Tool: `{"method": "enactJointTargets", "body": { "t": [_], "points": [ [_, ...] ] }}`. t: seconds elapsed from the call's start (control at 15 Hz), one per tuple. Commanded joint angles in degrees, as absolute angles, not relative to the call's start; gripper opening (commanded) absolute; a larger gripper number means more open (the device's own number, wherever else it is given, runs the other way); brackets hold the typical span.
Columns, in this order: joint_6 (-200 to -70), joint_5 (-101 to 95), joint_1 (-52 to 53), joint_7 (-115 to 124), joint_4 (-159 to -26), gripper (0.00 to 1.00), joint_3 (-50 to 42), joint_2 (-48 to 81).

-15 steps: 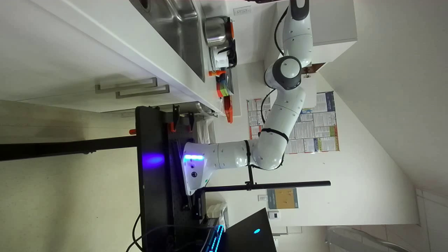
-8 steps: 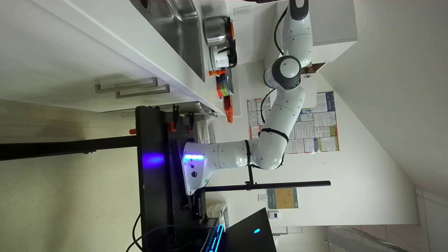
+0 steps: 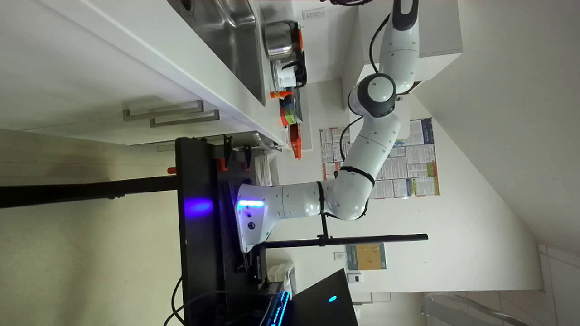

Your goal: Open then close the tap

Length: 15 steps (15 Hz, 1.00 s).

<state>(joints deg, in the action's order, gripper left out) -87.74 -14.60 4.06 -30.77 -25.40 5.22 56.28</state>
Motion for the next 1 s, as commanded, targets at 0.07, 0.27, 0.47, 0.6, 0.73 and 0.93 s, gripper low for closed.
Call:
{"method": "enactJointTargets", "body": {
  "t": [0.07,0.27,0.47,0.6,0.73,0.93],
  "points": [
    [-84.8,-16.1,5.5,-33.2,-23.8,0.00,2.1,52.4],
    [-82.5,-15.6,5.9,-33.0,-23.8,0.00,2.5,50.7],
    [-79.5,-14.3,5.9,-32.3,-23.2,0.00,3.3,48.8],
    [-76.6,-13.2,5.8,-32.0,-22.7,0.00,4.4,47.2],
    [-73.3,-12.2,5.6,-32.3,-22.3,0.00,5.4,45.5],
    [-68.4,-8.6,5.9,-32.1,-22.6,0.00,3.8,43.1]
  ]
}}
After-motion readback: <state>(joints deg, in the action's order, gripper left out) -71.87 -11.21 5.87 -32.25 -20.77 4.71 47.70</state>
